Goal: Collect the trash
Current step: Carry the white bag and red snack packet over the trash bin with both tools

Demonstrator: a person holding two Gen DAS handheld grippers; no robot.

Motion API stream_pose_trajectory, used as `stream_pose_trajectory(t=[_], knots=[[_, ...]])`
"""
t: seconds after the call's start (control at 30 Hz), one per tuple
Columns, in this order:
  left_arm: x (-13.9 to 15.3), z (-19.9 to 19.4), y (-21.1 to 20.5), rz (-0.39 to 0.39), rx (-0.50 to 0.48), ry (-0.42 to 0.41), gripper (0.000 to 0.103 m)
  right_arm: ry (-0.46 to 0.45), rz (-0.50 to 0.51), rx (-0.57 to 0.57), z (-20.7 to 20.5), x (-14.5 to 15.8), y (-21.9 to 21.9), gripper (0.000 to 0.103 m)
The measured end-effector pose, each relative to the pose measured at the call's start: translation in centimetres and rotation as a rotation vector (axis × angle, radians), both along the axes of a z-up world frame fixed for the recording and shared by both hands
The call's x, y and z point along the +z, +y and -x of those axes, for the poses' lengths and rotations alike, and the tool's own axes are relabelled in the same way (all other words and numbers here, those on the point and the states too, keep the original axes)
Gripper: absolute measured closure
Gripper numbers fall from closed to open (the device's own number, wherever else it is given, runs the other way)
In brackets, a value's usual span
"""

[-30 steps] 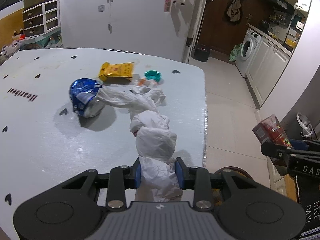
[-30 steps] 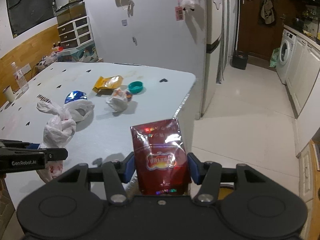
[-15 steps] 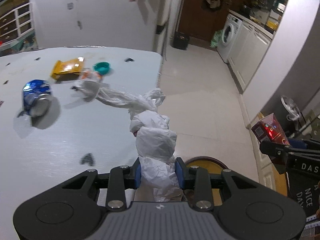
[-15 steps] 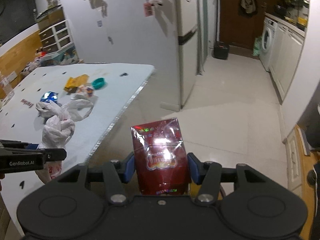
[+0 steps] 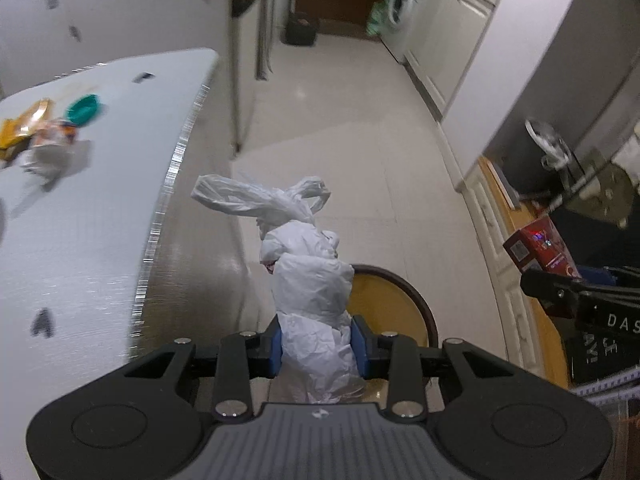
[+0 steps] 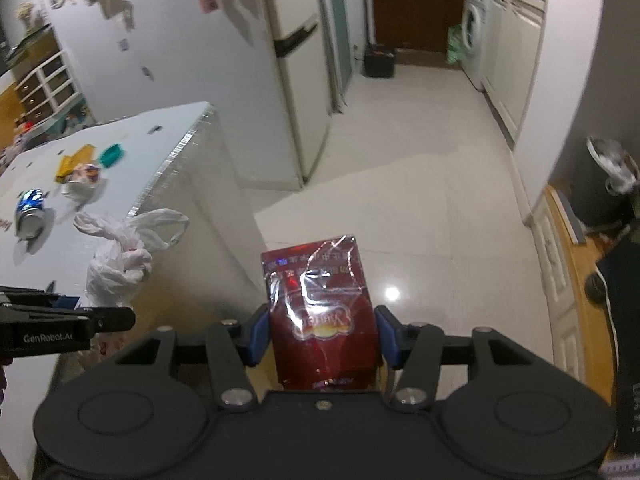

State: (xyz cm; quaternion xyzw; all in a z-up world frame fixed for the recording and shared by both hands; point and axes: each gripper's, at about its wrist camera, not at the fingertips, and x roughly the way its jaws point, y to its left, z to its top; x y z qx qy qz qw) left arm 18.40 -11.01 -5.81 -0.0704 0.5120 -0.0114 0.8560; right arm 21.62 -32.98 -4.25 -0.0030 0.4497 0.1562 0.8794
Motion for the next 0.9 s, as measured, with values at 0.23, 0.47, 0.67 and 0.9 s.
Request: stream_pose_trajectory(t=[0.23, 0.47, 0.67, 0.9], knots=[[-4.0, -3.3, -2.7, 0.013, -0.088, 0.08, 0.068, 0.085, 0.016, -0.089, -1.1, -4.0, -2.7, 0.048], [-9.1, -6.1, -5.5, 0.026, -0.181, 0.18, 0.068, 0.176, 0.032, -0.149, -2.9, -8.4, -4.4, 0.048], [-14.5, -8.0, -6.9, 0.019, -0.226, 0.278, 0.068, 0.261, 0.009, -0.179, -4.8, -12.4, -4.8, 0.048], [-19.4, -9.3, -7.0, 0.035, -0.245, 0.359, 0.067, 0.384, -0.084, -0.246, -6.4, -16.9, -4.2, 0.047]])
